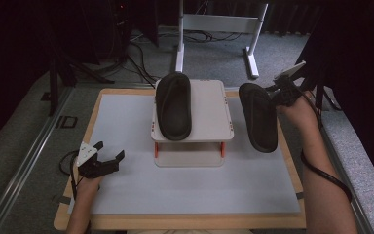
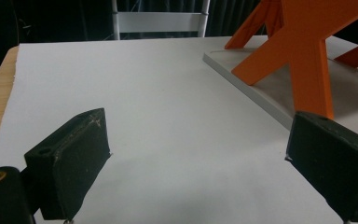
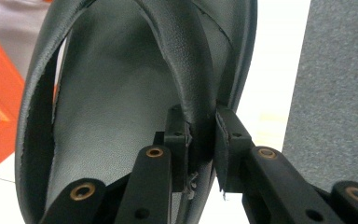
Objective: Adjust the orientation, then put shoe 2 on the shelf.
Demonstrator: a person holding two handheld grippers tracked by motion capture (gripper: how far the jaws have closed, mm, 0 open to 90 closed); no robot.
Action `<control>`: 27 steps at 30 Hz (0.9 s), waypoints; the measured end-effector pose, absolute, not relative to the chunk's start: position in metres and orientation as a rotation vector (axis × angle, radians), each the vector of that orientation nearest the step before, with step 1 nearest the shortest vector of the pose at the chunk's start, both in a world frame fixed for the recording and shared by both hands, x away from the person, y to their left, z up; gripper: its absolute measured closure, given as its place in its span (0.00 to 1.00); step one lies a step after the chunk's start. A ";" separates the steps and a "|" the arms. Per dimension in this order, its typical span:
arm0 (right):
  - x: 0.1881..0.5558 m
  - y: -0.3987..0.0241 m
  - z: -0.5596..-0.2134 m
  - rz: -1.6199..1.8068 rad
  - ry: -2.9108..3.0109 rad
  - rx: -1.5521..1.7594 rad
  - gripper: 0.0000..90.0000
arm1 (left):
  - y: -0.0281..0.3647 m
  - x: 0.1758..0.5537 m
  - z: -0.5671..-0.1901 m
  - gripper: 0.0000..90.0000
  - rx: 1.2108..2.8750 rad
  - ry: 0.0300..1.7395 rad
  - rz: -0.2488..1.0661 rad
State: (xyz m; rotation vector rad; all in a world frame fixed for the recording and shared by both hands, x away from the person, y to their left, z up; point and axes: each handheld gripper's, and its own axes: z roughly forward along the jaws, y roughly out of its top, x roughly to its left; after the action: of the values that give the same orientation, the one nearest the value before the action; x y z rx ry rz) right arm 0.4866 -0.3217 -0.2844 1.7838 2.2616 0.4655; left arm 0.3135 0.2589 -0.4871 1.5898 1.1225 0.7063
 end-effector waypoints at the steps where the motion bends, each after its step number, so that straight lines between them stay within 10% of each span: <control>1: 0.487 -0.320 -0.281 0.472 2.259 1.778 0.86 | 0.259 0.314 -0.487 0.06 1.589 1.123 0.706; 27: 0.484 -0.254 -0.214 0.552 2.307 1.657 0.86 | 0.259 0.313 -0.487 0.06 1.590 1.126 0.703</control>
State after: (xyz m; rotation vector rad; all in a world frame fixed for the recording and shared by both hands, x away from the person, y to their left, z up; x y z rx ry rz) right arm 0.4843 -0.2541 -0.2137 1.6565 2.3069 0.5520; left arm 0.3135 0.2588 -0.4870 1.5900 1.1257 0.7032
